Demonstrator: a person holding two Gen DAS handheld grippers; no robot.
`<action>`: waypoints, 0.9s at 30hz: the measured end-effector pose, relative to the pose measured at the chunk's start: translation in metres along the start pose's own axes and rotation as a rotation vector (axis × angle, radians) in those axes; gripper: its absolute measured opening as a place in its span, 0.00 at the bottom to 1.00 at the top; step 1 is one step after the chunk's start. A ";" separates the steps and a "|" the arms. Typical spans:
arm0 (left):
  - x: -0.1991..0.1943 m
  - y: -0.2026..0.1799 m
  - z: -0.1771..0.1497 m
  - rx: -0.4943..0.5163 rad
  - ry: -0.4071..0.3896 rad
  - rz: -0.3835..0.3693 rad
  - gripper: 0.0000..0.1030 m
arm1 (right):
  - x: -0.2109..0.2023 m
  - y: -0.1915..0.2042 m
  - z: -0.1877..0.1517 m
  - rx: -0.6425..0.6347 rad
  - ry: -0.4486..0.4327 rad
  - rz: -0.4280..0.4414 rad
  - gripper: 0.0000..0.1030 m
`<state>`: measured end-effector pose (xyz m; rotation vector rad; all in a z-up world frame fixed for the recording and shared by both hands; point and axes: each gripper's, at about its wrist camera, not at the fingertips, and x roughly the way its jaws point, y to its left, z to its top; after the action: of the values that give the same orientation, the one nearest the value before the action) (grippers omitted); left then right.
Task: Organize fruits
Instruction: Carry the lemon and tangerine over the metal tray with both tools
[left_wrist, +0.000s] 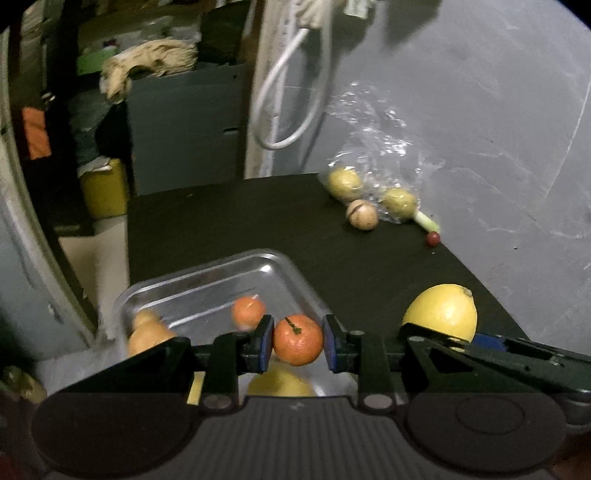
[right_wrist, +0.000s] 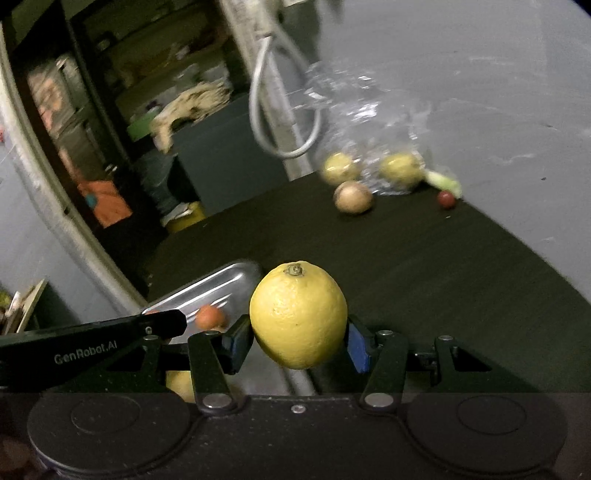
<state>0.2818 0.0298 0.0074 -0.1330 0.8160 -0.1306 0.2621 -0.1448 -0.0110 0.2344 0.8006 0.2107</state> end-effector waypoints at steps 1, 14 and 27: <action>-0.005 0.005 -0.004 -0.013 -0.002 0.001 0.29 | -0.001 0.005 -0.003 -0.013 0.006 0.006 0.54; -0.034 0.046 -0.044 -0.099 0.021 0.022 0.30 | -0.012 0.048 -0.040 -0.140 0.078 0.052 0.54; -0.033 0.058 -0.071 -0.112 0.080 0.018 0.30 | -0.019 0.065 -0.066 -0.194 0.164 0.070 0.54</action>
<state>0.2110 0.0881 -0.0267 -0.2267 0.9043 -0.0740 0.1945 -0.0794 -0.0235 0.0628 0.9293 0.3752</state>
